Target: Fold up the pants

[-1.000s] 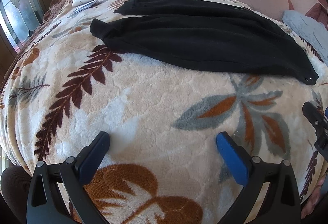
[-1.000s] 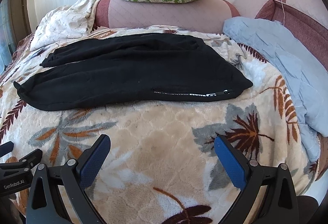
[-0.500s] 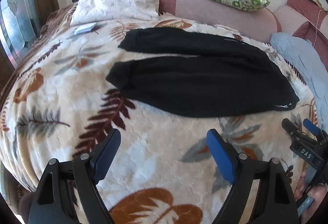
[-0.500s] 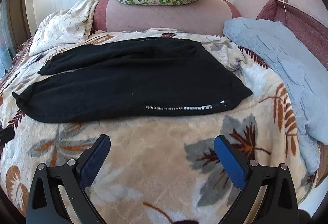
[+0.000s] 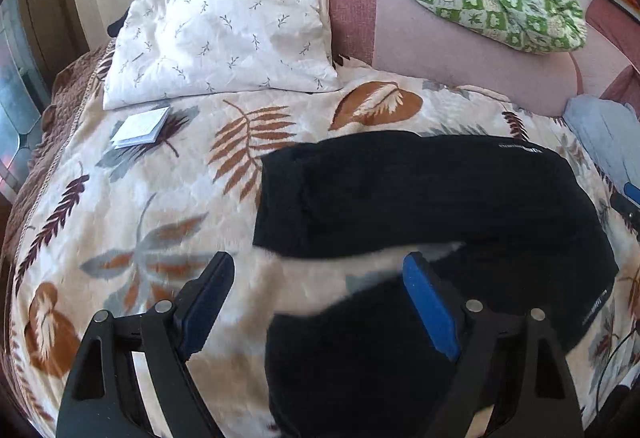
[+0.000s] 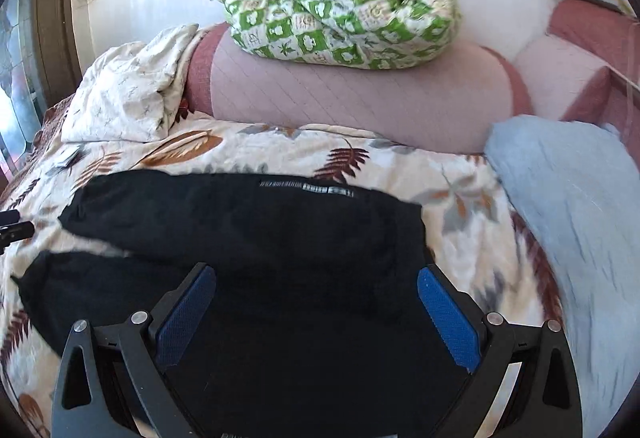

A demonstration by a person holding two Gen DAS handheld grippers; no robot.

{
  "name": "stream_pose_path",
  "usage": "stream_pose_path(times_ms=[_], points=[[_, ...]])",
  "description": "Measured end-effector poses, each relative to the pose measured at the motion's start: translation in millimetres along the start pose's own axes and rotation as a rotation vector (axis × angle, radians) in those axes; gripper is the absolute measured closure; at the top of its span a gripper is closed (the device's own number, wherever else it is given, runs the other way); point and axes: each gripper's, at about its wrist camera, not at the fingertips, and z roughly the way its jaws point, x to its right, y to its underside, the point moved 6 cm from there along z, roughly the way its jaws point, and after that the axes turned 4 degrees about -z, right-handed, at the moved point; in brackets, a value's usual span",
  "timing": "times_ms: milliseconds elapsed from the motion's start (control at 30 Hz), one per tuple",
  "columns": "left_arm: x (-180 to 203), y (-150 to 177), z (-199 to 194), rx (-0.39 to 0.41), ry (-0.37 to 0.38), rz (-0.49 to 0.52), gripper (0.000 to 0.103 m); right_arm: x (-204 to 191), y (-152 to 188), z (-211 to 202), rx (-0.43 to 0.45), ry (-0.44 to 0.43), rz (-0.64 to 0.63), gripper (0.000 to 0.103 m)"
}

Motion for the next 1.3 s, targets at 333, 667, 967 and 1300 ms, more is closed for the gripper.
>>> stream_pose_path(times_ms=[333, 667, 967, 1300], points=[[-29.5, -63.0, 105.0, -0.092, 0.121, -0.061, 0.017, 33.8, -69.7, 166.6, -0.219, -0.117, -0.009, 0.002], [10.2, -59.7, 134.4, -0.073, 0.03, 0.145, 0.044, 21.0, -53.3, 216.0, -0.312, -0.24, -0.071, 0.042], [31.9, -67.6, 92.0, -0.005, 0.049, 0.162, 0.088, 25.1, -57.9, 164.7, -0.253, -0.191, -0.102, 0.102], [68.1, -67.5, -6.9, 0.13, 0.089, 0.196, 0.088, 45.1, -59.6, 103.9, -0.235, -0.142, 0.039, 0.062]])
